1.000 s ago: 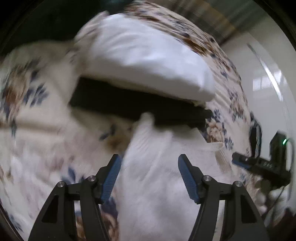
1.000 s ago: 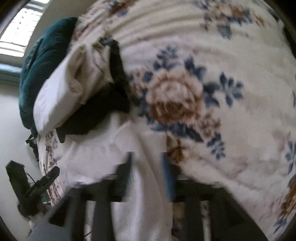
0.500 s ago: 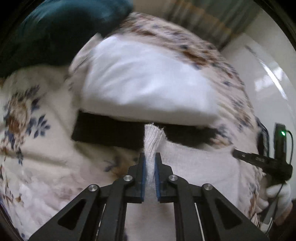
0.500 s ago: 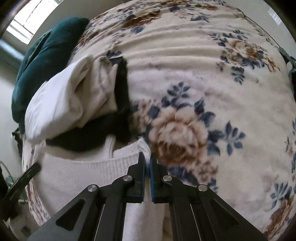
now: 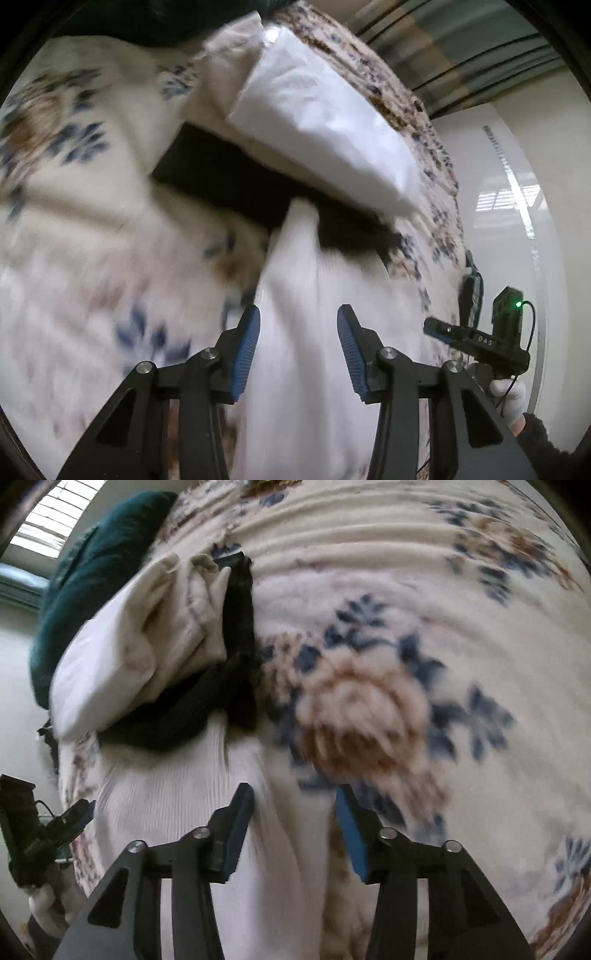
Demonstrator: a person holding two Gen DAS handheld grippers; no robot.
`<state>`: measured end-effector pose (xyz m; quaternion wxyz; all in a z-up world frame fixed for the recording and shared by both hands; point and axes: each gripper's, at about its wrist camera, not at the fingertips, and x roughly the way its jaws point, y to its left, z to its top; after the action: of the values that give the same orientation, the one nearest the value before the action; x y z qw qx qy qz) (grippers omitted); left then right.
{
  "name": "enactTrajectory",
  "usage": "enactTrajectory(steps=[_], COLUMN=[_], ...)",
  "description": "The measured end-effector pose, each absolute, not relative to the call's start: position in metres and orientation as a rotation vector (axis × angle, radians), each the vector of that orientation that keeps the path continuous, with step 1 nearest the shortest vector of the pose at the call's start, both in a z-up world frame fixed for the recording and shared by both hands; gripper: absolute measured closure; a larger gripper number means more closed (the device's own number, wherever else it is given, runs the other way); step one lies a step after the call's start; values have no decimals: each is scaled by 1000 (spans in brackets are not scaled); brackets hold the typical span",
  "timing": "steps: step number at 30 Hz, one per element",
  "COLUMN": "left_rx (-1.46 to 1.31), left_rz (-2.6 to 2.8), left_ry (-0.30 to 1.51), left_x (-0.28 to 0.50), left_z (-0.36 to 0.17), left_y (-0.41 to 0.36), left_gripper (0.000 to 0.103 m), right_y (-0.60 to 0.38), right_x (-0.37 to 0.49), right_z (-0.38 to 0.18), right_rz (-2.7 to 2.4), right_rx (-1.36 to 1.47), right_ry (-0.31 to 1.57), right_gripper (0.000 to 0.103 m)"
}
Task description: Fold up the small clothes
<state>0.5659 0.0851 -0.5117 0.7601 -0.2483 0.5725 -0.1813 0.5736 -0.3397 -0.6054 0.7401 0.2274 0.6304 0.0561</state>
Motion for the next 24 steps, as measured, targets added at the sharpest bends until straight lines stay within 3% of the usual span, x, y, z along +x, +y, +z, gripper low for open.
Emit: enactTrajectory(steps=[7, 9, 10, 11, 12, 18, 24], left_rx=[-588, -591, -580, -578, -583, -538, -539], left_rz=[-381, -365, -353, -343, -342, -324, -300], left_ry=[1410, 1355, 1344, 1331, 1321, 1327, 1446], left_x=[489, 480, 479, 478, 478, 477, 470], left_z=[-562, -560, -555, -550, -548, -534, -569], left_y=[77, 72, 69, 68, 67, 87, 98], left_gripper=[67, 86, 89, 91, 92, 98, 96], right_y=[-331, -322, -320, -319, -319, -333, -342], right_x=[456, 433, 428, 423, 422, 419, 434], right_z=[-632, -649, -652, -651, -649, -619, -641], right_rz=[239, 253, 259, 235, 217, 165, 119], right_rx=[760, 829, 859, 860, 853, 752, 648], right_ry=[1535, 1553, 1544, 1508, 1488, 1423, 1534], right_gripper=[53, 53, 57, 79, 91, 96, 100])
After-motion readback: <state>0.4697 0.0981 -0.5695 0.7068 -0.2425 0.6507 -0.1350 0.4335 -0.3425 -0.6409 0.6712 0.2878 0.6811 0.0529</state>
